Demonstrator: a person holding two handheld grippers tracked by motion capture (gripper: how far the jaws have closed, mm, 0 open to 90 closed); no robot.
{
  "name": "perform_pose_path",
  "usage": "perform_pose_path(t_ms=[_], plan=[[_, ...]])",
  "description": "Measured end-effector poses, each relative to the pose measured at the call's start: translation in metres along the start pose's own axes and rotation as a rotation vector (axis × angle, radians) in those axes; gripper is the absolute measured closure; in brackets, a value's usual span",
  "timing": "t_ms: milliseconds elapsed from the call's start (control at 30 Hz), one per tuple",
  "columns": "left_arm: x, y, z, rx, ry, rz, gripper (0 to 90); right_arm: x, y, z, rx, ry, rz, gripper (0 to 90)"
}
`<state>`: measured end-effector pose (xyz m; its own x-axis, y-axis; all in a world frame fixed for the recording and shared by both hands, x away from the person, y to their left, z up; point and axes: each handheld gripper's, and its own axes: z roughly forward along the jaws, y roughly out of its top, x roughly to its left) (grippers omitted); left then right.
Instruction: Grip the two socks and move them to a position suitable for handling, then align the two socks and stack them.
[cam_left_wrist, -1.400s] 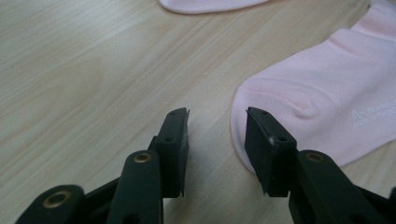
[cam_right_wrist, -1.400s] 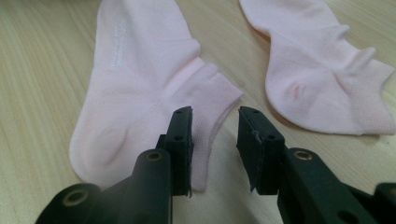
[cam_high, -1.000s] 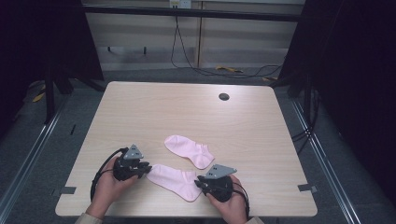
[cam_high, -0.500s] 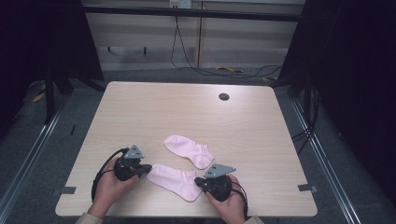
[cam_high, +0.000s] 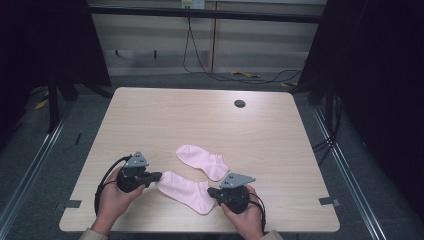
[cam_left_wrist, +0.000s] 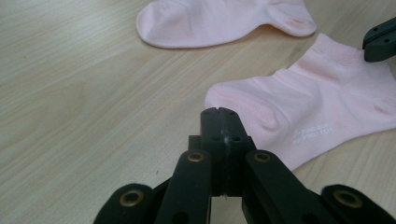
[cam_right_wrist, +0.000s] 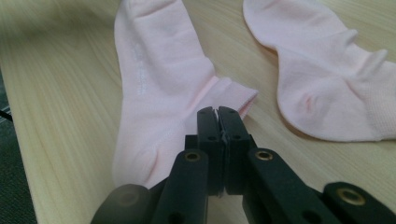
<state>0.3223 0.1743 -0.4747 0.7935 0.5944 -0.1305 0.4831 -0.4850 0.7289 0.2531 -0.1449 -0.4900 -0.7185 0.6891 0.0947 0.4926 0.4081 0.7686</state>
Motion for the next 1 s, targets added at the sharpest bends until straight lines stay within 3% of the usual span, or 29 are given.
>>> perform_pose_path(t_ms=[233,700,900,1000], plan=[[-0.002,0.004,0.0,-0.011,-0.009,-0.011,90.0,-0.002,0.006,-0.002,-0.004,0.018,-0.009,88.7],[-0.003,0.018,-0.002,-0.024,-0.01,-0.012,90.0,-0.007,0.015,-0.007,-0.004,0.009,-0.019,88.7],[0.001,0.024,-0.005,-0.022,-0.007,-0.001,90.0,-0.007,0.018,-0.009,-0.008,0.009,-0.022,88.7],[0.003,0.027,-0.007,-0.033,-0.014,-0.017,90.0,-0.008,0.02,-0.009,-0.008,0.01,-0.024,88.7]])
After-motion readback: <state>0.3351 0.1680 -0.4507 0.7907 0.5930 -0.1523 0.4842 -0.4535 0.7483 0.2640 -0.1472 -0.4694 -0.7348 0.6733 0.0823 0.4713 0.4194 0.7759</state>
